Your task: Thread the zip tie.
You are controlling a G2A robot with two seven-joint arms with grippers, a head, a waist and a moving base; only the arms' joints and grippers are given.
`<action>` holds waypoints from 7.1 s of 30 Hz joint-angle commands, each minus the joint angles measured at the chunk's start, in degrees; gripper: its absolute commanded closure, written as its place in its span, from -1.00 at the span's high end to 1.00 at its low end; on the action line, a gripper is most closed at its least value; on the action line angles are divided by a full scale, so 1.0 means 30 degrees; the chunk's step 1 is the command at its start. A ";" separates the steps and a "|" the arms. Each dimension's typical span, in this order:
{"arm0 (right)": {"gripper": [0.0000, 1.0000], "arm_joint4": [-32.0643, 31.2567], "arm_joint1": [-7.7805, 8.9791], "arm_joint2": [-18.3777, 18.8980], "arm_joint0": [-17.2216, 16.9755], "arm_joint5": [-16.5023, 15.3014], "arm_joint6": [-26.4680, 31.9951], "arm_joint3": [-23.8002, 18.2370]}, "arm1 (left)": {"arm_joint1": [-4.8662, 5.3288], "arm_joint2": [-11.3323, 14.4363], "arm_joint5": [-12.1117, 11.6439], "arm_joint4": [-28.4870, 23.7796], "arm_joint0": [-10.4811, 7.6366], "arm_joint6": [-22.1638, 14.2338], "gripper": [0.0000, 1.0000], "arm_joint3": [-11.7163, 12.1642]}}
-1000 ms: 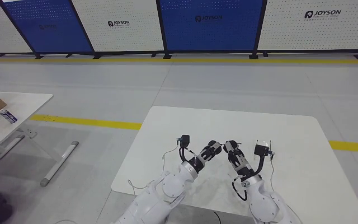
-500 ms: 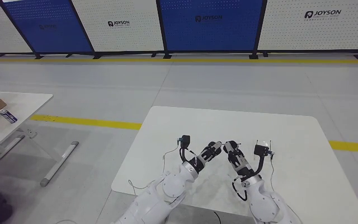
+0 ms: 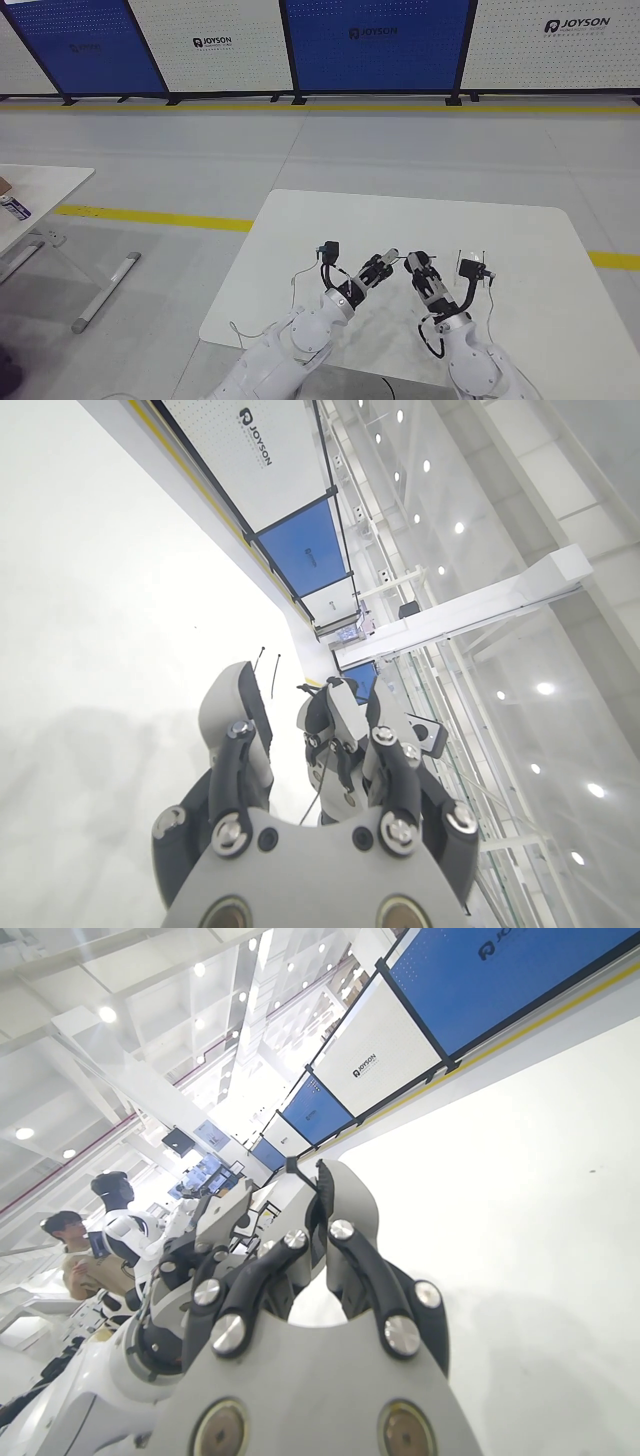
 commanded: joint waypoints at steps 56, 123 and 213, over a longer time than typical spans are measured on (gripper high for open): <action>-1.00 0.0228 -0.0335 -0.0149 0.0227 0.1735 0.0242 -0.0108 | -0.0332 0.0220 0.0667 0.0606 -0.0553 0.0265 -1.00 0.0434; -1.00 0.2438 -0.0175 0.0642 0.0502 0.0647 0.3305 0.0236 | -0.0426 -0.0147 0.0750 0.0698 -0.0273 -0.0299 -1.00 0.0344; -1.00 0.1310 0.0118 0.0846 0.0416 0.0906 0.3330 -0.0602 | -0.0587 -0.0207 0.1183 0.1085 -0.0260 -0.0388 0.18 0.0047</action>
